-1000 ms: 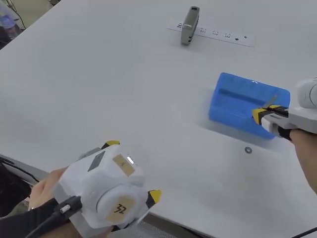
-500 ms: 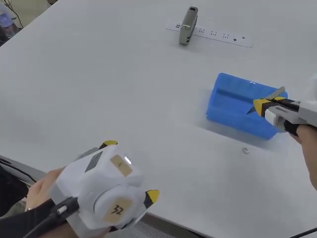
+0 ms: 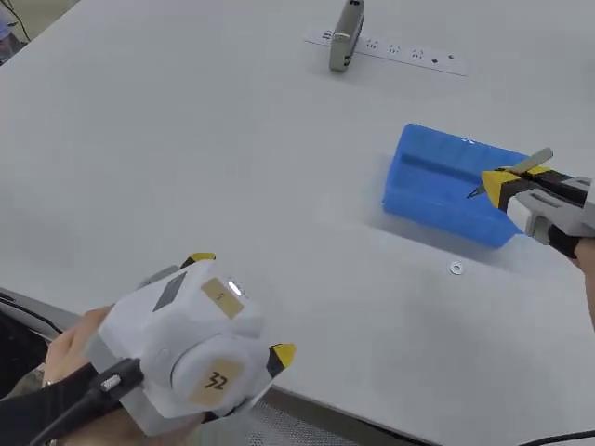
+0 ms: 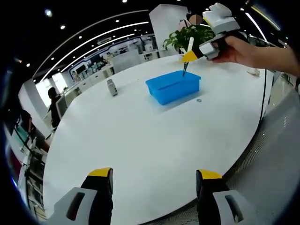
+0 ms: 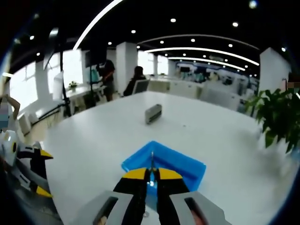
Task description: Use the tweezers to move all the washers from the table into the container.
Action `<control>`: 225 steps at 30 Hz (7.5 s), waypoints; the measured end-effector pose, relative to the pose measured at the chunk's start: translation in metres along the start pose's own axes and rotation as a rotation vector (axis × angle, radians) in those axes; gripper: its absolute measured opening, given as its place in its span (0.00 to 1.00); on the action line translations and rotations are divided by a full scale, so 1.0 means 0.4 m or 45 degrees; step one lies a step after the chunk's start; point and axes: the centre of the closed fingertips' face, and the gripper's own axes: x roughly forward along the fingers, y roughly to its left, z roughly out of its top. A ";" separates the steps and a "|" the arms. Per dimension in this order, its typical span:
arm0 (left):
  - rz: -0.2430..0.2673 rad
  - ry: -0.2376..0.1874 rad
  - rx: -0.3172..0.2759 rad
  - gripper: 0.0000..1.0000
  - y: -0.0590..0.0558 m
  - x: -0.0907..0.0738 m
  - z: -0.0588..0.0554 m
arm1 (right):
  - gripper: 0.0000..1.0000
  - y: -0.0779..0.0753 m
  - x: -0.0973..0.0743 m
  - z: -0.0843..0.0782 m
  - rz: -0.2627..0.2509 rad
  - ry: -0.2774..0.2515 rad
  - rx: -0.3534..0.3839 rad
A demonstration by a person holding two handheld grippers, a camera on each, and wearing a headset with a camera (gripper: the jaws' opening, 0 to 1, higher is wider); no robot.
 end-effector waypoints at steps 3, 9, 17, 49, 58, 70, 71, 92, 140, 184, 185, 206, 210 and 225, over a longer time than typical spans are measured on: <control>0.001 -0.002 -0.001 0.73 0.000 0.000 0.001 | 0.03 0.013 -0.013 -0.019 0.003 0.011 0.038; 0.002 -0.004 -0.002 0.73 0.001 -0.001 0.002 | 0.03 0.029 -0.026 -0.051 0.001 0.041 0.048; 0.003 -0.005 -0.002 0.73 0.001 -0.001 0.003 | 0.03 0.028 -0.027 -0.103 -0.033 0.097 0.061; 0.006 -0.014 -0.002 0.72 0.003 -0.002 0.006 | 0.04 0.015 0.011 -0.213 -0.047 0.241 0.005; 0.014 -0.025 0.002 0.72 0.006 -0.003 0.007 | 0.03 0.006 0.015 -0.214 -0.063 0.213 0.056; 0.032 -0.058 0.012 0.71 0.011 -0.010 0.019 | 0.02 -0.003 0.021 -0.218 -0.061 0.232 0.080; 0.029 -0.064 0.010 0.71 0.011 -0.010 0.021 | 0.02 -0.003 0.022 -0.219 -0.059 0.236 0.077; 0.039 -0.071 0.019 0.72 0.014 -0.010 0.023 | 0.01 0.014 -0.036 -0.112 0.003 0.139 0.080; 0.035 -0.018 0.043 0.70 0.008 -0.009 0.012 | 0.01 -0.054 -0.010 0.029 -0.027 0.043 0.040; 0.027 0.056 0.038 0.68 0.007 0.005 -0.018 | 0.02 -0.135 0.107 -0.129 -0.036 0.232 0.104; 0.028 0.056 0.035 0.68 0.008 0.004 -0.018 | 0.02 -0.135 0.110 -0.132 -0.033 0.240 0.104; 0.018 0.069 0.032 0.67 0.005 0.005 -0.023 | 0.02 -0.131 0.119 -0.149 -0.025 0.256 0.077; 0.020 0.065 0.028 0.67 0.006 0.004 -0.021 | 0.02 -0.132 0.120 -0.148 -0.029 0.247 0.080; -0.006 -0.014 0.009 0.63 0.003 -0.013 0.011 | 0.04 -0.115 0.120 -0.129 -0.039 0.222 0.113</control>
